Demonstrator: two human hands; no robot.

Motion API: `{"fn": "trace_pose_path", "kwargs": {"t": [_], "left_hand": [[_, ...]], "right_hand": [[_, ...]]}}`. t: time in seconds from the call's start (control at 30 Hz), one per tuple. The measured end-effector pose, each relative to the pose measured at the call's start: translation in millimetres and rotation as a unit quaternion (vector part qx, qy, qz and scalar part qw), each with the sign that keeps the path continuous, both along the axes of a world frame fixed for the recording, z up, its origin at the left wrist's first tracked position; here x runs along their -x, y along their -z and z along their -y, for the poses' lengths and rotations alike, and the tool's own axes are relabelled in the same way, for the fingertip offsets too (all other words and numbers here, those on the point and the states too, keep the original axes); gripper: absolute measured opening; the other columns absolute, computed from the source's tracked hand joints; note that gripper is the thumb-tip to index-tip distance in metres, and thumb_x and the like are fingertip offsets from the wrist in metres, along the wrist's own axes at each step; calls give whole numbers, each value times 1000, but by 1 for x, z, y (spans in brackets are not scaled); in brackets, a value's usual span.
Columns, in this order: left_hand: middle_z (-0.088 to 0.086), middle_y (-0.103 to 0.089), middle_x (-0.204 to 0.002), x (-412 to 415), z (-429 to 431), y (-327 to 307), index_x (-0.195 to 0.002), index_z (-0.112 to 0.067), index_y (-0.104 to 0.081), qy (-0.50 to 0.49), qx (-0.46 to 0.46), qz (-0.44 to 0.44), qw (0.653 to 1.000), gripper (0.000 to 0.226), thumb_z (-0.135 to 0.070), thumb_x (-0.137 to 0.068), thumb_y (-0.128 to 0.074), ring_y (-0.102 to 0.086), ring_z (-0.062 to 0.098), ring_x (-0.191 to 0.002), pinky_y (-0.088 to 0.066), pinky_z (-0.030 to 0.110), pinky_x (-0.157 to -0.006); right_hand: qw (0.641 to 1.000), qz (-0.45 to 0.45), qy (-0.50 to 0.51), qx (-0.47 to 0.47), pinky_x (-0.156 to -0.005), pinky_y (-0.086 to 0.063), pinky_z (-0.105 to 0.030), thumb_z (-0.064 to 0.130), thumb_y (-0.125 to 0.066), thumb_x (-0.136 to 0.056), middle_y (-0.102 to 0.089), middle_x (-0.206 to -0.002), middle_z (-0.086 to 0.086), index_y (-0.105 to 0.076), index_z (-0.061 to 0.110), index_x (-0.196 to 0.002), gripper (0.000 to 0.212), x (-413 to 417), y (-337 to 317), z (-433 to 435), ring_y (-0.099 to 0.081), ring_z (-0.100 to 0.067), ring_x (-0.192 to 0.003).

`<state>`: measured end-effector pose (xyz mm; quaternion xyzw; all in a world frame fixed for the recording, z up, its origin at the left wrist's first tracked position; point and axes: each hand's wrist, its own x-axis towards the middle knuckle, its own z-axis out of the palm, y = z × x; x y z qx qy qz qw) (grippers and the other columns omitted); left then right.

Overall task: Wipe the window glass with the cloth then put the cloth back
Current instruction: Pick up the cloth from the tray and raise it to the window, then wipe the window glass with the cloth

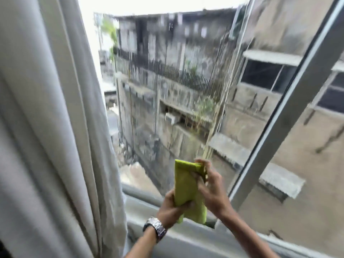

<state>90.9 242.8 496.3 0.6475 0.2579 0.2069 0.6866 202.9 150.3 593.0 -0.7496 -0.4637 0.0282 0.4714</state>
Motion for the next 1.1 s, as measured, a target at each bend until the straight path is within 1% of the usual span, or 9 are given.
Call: {"fn": "trace_pose_path", "kwargs": {"t": [0.1, 0.2, 0.33, 0.47, 0.53, 0.67, 0.8, 0.97, 1.1], "left_hand": [[-5, -76, -81, -20, -31, -124, -85, -23, -75, -15, -89, 81, 993, 25, -25, -63, -85, -66, 11, -73, -61, 34, -66], [0, -74, -83, -29, -49, -239, -87, -20, -71, -4, -163, 151, 975, 27, -20, -64, -86, -65, 10, -71, -61, 35, -66], [5, -77, -96, -16, -80, -324, -103, -14, -67, -36, -291, 149, 944, 37, -33, -76, -85, -73, 12, -83, -64, 28, -77], [-10, -71, -95, 7, -127, -366, -104, -22, -61, -196, -435, 176, 861, 20, -29, -89, -71, -67, -5, -77, -51, 2, -66], [6, -72, -108, 10, -153, -392, -116, -8, -59, -272, -520, 179, 790, 38, -36, -92, -58, -69, 13, -90, -53, 18, -77], [28, -60, -126, 15, -212, -446, -127, 10, -53, -387, -609, 142, 677, 55, -32, -95, -38, -59, 40, -119, -51, 52, -103], [23, -40, -156, 23, -270, -471, -146, 0, -42, -354, -675, 60, 645, 58, -30, -97, -33, -35, 40, -147, -36, 58, -118], [12, -1, -170, -3, -298, -459, -159, -16, -12, -280, -750, 27, 598, 66, -42, -99, -17, -5, 28, -158, -10, 56, -129], [8, 1, -171, -28, -317, -448, -160, -17, -8, -323, -734, 56, 595, 66, -42, -99, -14, -3, 23, -159, -8, 54, -129]], "right_hand": [[984, 106, 64, -124, -80, -49, -21, -8, -65, -91, -65, -112, -11, -54, 16, -132, 49, -6, -125, -26, -63, -19, -93], [927, 272, 135, -221, -87, -42, -18, -10, -67, -87, -53, -126, -18, -54, 9, -128, 47, -14, -225, -42, -56, -23, -109], [869, 392, 236, -187, -61, -62, -42, -7, -65, -92, -49, -129, -23, -60, 1, -118, 27, -35, -295, -56, -67, -37, -92], [831, 429, 332, -126, -71, -60, -51, -9, -78, -81, -61, -118, -22, -67, 0, -104, 27, -56, -302, -65, -65, -39, -95], [817, 435, 361, -114, -78, -57, -48, -3, -83, -78, -63, -117, -19, -68, 2, -105, 31, -59, -297, -73, -62, -36, -101], [871, 299, 374, -107, -92, -57, -52, 7, -80, -84, -58, -130, -27, -57, -7, -127, 50, -39, -288, -111, -60, -43, -114], [889, 264, 353, -126, -114, -42, -58, 47, -44, -101, -40, -151, -30, -43, -8, -140, 67, -28, -278, -130, -35, -49, -144], [863, 305, 361, -180, -123, -28, -57, 58, -29, -102, -20, -164, -27, -26, -5, -151, 80, -54, -265, -139, -23, -42, -152], [845, 342, 372, -174, -125, -22, -55, 66, -10, -100, -13, -166, -25, -9, -4, -157, 90, -68, -272, -147, -18, -39, -154]]}}
